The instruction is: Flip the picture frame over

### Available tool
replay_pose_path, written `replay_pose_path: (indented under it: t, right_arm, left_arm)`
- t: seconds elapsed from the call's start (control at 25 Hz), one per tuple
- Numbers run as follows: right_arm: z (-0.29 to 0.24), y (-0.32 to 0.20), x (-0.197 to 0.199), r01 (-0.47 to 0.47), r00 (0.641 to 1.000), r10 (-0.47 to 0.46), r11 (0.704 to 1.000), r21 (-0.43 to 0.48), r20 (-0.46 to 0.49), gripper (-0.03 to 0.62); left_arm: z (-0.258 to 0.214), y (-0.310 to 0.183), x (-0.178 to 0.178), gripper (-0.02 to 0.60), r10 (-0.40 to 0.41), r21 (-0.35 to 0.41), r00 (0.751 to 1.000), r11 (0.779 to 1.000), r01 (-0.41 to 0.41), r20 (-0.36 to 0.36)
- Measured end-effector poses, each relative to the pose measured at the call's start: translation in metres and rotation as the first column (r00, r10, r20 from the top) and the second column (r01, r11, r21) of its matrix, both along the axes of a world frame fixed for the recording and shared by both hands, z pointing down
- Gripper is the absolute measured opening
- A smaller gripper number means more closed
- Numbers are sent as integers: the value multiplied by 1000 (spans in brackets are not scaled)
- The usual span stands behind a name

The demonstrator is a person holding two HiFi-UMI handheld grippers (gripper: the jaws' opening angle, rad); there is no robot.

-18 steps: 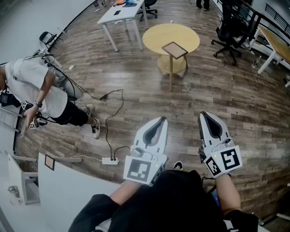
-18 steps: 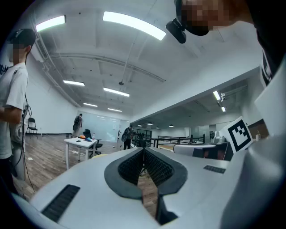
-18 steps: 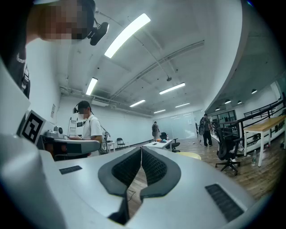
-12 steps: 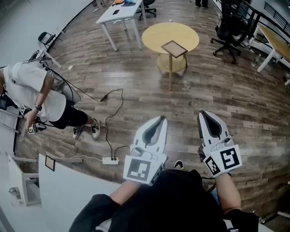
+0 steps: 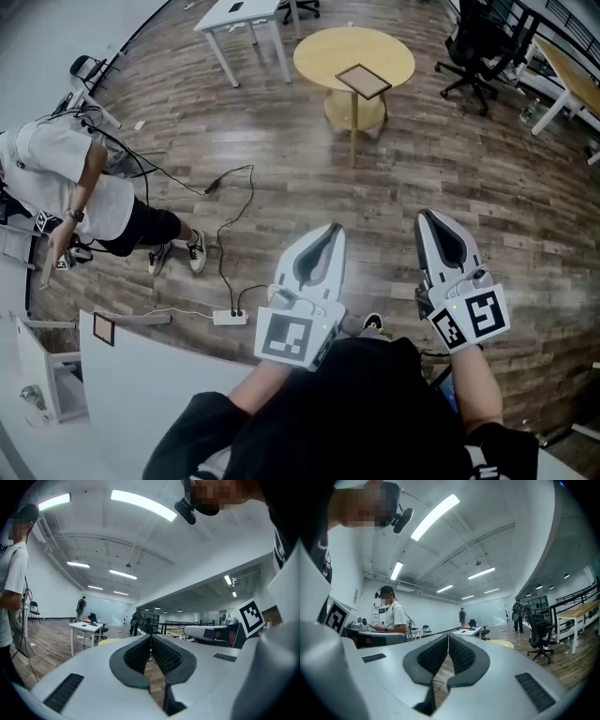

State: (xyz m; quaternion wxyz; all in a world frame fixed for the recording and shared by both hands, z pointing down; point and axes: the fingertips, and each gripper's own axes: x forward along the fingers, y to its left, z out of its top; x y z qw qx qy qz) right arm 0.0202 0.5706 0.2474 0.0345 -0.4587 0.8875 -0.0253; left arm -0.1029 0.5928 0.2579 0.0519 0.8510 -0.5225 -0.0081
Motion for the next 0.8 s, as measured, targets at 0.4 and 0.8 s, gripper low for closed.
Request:
replay_pose_path:
  t: [0.4, 0.8]
  right_arm:
    - [5, 1, -34, 6, 998, -6, 1000, 7, -59, 18]
    - [12, -52, -16, 11, 997, -9, 999, 35, -75, 18]
  left_arm:
    - [1, -1, -28, 29, 13, 6, 999, 1000, -13, -51]
    - [9, -53, -10, 29, 11, 9, 1000, 1000, -11, -18]
